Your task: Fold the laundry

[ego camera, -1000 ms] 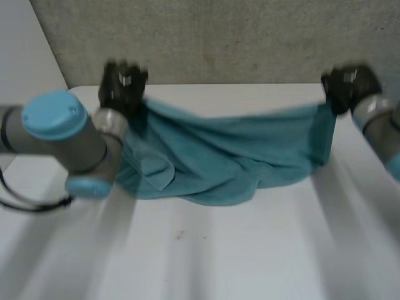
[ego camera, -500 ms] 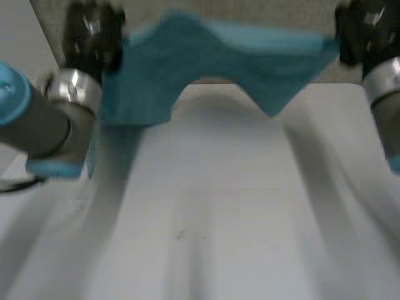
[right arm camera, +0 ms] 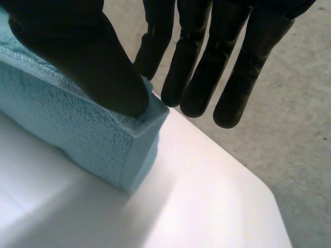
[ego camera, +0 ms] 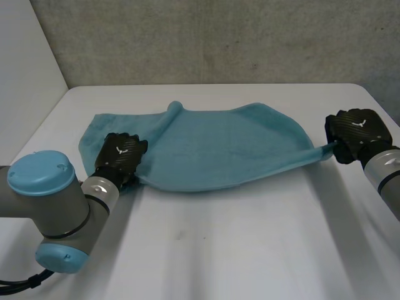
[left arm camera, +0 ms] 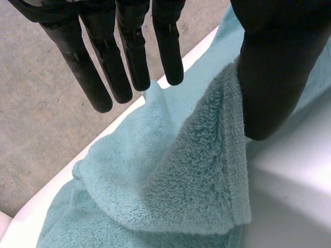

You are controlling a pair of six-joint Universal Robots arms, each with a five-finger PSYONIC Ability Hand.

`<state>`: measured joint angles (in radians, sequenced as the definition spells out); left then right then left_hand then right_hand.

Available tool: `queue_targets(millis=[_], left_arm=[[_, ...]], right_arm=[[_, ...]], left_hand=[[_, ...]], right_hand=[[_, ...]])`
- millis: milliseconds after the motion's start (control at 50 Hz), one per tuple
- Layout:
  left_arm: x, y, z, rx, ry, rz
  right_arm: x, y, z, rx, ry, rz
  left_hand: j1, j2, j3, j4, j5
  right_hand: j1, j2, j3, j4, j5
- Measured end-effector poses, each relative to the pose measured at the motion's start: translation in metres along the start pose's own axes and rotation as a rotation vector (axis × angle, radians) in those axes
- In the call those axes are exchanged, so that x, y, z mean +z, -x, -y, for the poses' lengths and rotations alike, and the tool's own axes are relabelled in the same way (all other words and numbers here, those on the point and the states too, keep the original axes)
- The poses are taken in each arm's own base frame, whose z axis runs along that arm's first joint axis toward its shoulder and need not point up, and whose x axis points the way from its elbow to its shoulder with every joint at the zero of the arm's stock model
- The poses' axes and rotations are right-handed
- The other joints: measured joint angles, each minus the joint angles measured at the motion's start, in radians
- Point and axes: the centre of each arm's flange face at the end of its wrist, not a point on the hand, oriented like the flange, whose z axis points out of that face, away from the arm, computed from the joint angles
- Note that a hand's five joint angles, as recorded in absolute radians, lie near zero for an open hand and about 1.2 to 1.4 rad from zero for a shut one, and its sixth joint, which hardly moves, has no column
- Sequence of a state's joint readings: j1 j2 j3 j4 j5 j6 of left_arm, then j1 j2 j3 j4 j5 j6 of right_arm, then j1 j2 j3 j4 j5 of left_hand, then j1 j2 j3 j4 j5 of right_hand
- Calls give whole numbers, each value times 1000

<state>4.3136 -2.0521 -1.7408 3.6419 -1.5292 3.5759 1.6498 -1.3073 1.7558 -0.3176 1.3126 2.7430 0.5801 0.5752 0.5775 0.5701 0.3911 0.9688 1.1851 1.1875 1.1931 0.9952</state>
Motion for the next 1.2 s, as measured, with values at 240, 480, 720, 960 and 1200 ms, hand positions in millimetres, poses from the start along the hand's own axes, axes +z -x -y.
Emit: queue_targets(millis=[240,480,720,960,1200], left_arm=[[-17,9,7,-4,9,15],[-43,42,17,-27,100,57],[-32,62,-18,-49,242,98],[-16,61,-39,-66,291,82],[-8,61,-40,-81,288,80]], right_arm=[[21,-50,-11,-22,-28,-205],[32,-74,-21,-30,-21,-273],[30,-68,-24,-27,-9,-253],[28,-63,-28,-25,4,-239],[28,-61,-32,-23,17,-232]], left_hand=[[-263,-253,-252,-258,-258],[-347,-348,-343,-345,-335],[-69,-61,-64,-52,-47],[-65,-55,-60,-47,-38],[-65,-55,-60,-47,-38]], right_hand=[[0,0,0,0,0],[0,0,0,0,0],[0,0,0,0,0],[0,0,0,0,0],[0,0,0,0,0]])
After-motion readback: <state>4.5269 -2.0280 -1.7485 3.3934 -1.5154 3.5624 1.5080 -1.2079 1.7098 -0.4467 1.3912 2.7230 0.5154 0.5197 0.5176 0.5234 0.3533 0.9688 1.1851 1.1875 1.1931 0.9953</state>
